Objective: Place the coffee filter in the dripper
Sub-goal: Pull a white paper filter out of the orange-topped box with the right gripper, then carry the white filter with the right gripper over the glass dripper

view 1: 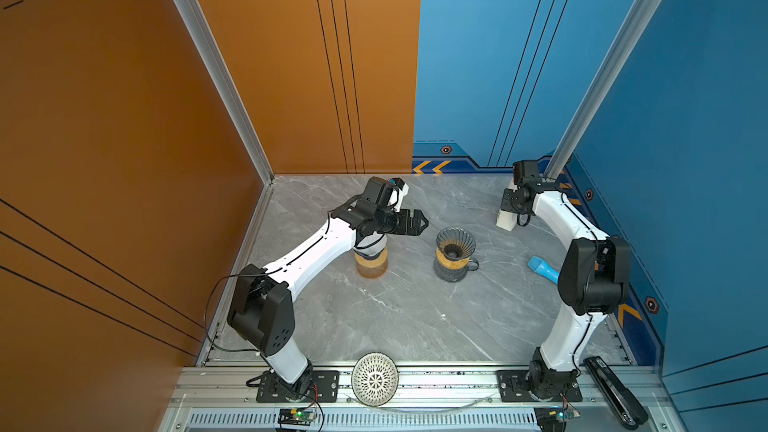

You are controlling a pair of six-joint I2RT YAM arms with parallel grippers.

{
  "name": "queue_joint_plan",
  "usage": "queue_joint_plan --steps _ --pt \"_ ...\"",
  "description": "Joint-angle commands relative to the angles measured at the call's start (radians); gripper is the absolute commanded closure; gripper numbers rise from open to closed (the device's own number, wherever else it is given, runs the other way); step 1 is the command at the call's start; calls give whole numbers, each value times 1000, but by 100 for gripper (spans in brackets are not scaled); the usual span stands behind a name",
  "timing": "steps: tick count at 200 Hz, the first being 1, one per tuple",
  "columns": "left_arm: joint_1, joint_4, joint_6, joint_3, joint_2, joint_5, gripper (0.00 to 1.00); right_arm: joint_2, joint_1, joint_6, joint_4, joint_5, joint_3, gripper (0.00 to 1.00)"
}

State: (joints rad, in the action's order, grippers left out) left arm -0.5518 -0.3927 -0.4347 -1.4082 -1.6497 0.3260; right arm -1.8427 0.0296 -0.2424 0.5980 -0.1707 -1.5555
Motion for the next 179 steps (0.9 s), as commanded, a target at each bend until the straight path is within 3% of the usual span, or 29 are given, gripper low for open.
queue_joint_plan --steps 1,65,124,179 --pt "-7 -18 8 -25 -2 26 2 125 25 42 113 77 27 100" --pt "-7 -18 22 -59 -3 49 2 310 72 93 373 296 -39 100" --pt "-12 -17 32 -61 21 69 2 385 179 132 577 387 -127 100" --pt "-29 -18 41 -30 75 53 2 359 309 142 761 320 -205 100"
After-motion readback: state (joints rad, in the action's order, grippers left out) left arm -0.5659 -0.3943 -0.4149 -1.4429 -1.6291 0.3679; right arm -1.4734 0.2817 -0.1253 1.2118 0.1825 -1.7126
